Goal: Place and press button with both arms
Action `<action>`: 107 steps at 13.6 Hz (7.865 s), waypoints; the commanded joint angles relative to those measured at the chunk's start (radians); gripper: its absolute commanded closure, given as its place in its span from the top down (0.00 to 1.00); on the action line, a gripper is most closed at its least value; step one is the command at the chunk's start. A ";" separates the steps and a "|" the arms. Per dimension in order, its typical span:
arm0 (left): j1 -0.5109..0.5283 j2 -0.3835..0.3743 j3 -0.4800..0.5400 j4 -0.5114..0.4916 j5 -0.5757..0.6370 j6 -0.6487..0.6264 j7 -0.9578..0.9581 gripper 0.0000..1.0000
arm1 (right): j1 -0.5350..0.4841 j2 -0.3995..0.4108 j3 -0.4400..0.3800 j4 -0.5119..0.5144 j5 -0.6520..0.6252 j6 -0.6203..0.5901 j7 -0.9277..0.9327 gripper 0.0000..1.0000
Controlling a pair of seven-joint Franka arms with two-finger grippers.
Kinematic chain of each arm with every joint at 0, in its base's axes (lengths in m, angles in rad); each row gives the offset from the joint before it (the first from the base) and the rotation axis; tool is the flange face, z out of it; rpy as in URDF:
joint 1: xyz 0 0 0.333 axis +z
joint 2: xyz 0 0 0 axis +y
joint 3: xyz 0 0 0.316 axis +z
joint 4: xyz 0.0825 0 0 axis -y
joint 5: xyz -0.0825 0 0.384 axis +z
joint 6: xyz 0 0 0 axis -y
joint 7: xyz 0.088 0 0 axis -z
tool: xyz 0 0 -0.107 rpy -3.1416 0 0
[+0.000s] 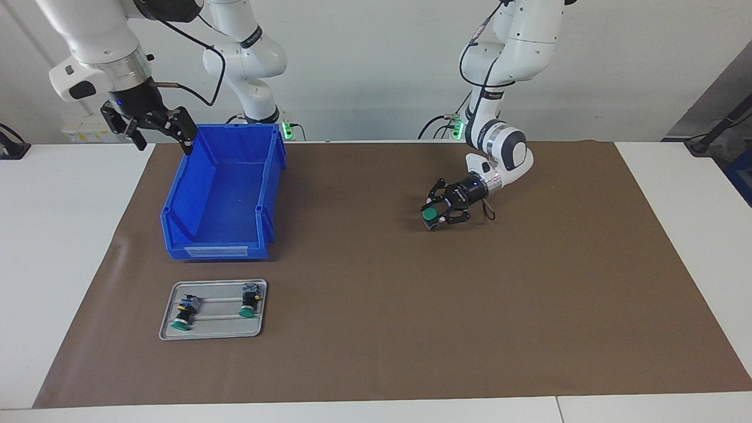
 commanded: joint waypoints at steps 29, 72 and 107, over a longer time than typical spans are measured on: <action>0.140 -0.171 0.017 0.212 0.788 0.283 -0.803 0.62 | -0.002 -0.020 0.001 -0.024 0.018 0.013 -0.005 1.00; -0.119 -0.093 -0.201 0.361 2.217 0.422 -2.853 0.00 | -0.002 -0.020 0.001 -0.024 0.018 0.013 -0.005 1.00; 0.289 -0.132 -0.187 1.077 2.178 -0.423 -2.512 1.00 | 0.487 0.265 0.039 -0.027 0.122 0.450 0.523 1.00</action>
